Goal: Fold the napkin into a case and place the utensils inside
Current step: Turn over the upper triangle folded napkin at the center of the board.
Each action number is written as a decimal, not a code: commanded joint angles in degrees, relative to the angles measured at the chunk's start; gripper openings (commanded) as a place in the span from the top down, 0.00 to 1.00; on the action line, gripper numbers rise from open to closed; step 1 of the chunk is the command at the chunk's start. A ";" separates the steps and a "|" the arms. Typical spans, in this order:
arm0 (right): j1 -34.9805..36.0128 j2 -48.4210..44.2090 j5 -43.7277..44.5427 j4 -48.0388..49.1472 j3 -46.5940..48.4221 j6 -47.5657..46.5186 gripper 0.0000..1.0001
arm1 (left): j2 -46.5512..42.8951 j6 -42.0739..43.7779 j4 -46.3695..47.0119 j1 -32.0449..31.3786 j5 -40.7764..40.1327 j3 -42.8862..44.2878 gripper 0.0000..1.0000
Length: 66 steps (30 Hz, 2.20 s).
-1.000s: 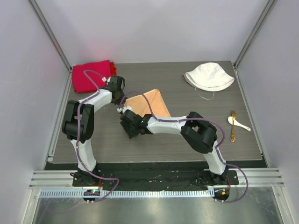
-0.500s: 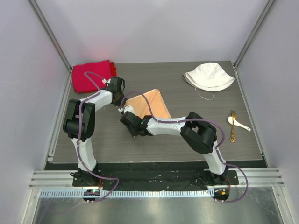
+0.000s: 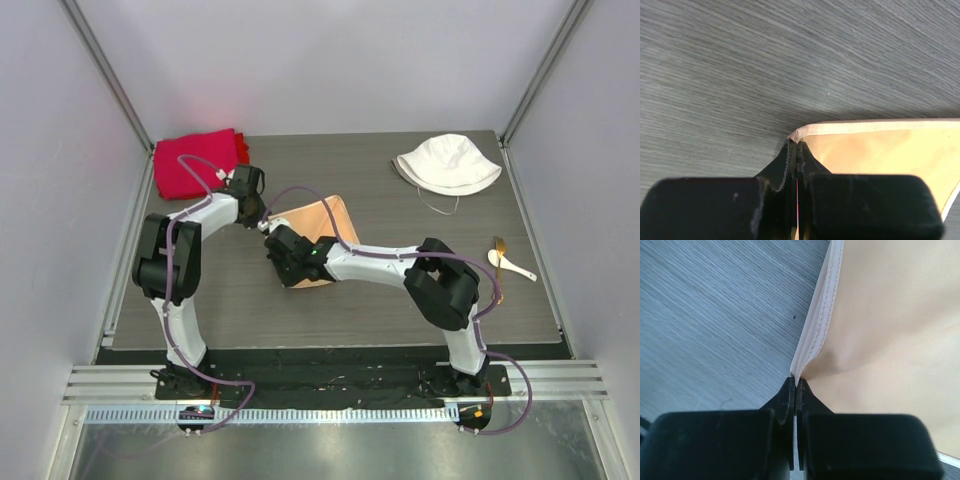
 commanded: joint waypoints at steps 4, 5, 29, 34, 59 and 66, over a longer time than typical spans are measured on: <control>-2.81 -6.14 -8.20 2.76 -0.78 2.67 0.99 | -5.55 -1.47 0.57 0.83 -0.81 -0.61 1.00; -2.90 -6.58 -10.73 3.80 -0.96 3.02 0.99 | -6.08 -1.56 0.39 0.83 -1.25 -0.69 1.00; 2.55 0.53 -46.25 35.88 13.44 30.41 0.99 | -38.15 8.63 -24.38 4.96 -22.68 7.65 1.00; 1.68 0.45 -48.72 51.59 9.25 39.40 0.99 | -39.66 11.89 -23.44 5.05 -19.90 10.64 1.00; -23.73 -1.14 -52.24 71.94 -43.14 38.80 0.99 | 6.83 4.86 5.93 -14.54 -13.03 14.68 1.00; -26.90 -2.45 -51.80 59.14 -42.97 30.63 0.99 | 11.66 4.24 7.24 -15.25 -10.84 17.58 1.00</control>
